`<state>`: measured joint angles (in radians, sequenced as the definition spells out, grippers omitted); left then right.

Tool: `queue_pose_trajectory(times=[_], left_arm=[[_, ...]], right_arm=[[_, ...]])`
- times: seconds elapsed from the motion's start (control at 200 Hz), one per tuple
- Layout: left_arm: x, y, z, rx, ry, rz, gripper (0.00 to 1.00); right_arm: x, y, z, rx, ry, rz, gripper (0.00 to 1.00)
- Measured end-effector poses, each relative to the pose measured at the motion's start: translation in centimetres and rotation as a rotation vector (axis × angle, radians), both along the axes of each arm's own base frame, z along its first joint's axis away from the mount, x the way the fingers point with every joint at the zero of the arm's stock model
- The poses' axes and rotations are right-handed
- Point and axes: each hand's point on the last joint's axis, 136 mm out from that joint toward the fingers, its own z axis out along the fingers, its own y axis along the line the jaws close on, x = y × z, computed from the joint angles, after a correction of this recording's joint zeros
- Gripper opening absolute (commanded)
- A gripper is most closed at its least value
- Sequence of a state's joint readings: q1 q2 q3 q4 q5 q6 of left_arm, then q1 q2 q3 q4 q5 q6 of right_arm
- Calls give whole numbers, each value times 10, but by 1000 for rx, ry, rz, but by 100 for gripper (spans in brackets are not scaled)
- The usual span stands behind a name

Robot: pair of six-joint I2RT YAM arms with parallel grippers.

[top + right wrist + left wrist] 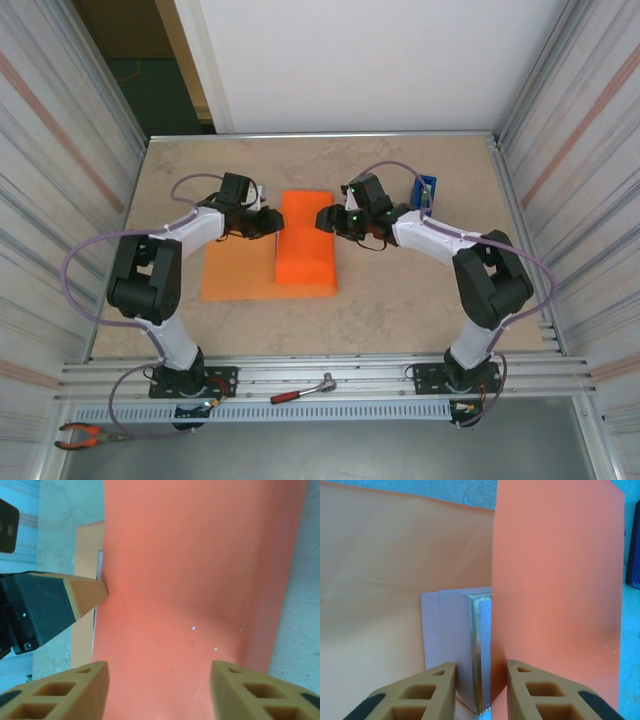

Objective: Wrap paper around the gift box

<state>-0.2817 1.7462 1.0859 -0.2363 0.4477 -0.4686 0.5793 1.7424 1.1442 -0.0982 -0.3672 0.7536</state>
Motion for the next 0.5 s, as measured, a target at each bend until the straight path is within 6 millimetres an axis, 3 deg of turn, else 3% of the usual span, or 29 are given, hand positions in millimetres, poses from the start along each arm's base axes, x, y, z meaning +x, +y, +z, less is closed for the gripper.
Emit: queue_pose_trajectory(times=[0.17,0.411,0.501], left_arm=[[0,-1,0,-4,2,4,25],[1,-6,-1,-25,-12,13,22],[2,-8,0,-30,-24,10,22]], right_arm=[[1,15,-6,8,15,35,38],[0,29,-1,22,2,64,44],[2,31,3,27,-5,64,42]])
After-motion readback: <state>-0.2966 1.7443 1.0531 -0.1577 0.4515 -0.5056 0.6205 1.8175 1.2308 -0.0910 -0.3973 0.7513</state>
